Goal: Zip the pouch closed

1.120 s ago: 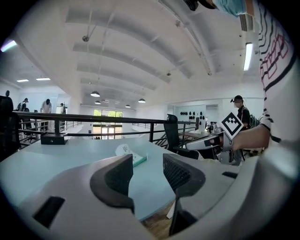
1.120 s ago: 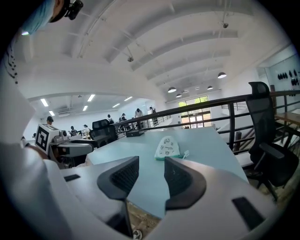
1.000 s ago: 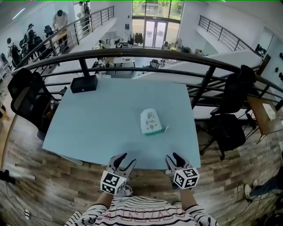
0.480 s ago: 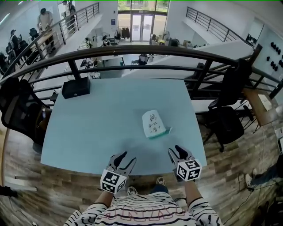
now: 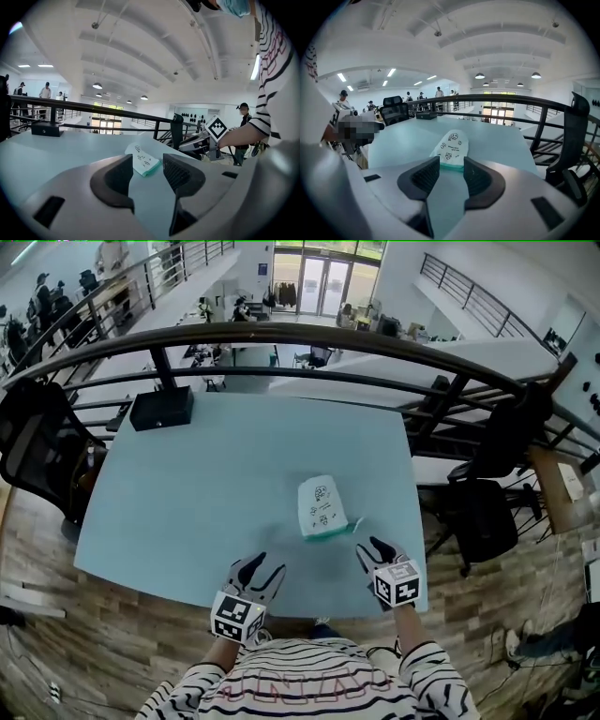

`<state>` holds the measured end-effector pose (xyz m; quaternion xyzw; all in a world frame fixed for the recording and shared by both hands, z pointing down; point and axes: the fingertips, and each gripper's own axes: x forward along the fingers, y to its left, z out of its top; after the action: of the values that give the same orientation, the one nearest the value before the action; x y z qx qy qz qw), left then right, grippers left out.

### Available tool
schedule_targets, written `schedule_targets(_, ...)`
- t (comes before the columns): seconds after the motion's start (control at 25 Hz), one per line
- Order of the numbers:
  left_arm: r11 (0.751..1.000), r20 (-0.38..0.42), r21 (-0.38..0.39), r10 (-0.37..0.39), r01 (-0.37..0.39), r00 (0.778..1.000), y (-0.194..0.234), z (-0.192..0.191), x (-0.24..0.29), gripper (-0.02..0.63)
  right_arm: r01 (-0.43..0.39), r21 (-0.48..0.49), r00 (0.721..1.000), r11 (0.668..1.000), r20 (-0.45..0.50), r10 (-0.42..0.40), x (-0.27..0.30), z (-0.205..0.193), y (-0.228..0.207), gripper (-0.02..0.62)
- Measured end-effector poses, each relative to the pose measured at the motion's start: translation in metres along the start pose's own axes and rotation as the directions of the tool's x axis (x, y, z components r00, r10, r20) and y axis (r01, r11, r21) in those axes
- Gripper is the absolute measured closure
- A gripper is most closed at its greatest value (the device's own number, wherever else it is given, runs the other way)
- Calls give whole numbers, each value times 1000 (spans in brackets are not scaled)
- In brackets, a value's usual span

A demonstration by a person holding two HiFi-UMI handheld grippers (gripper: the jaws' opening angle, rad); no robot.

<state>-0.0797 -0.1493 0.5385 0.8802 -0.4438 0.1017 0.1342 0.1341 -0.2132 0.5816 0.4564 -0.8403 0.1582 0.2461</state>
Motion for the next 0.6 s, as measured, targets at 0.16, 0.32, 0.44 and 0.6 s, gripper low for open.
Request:
schedule_targets(0.16, 999, -14, -15, 35, -35, 999, -1, -1, 18, 425, -59, -43, 997, 997, -55, 57, 21, -6, -24, 426)
schedule_targets(0.32, 998, -38, -27, 64, -65, 997, -6, -2, 33, 425, -131, -90, 987, 987, -106, 121, 39, -7, -40, 434)
schedule_targets(0.44, 996, -58, -29, 81, -83, 995, -8, -3, 43, 426, -194, -149, 973, 970, -155, 171, 53, -8, -49, 434)
schedule_targets(0.6, 994, -77, -33, 100, -102, 992, -11, -4, 54, 425, -268, -283, 950, 921, -237, 203, 71, -12, -60, 434)
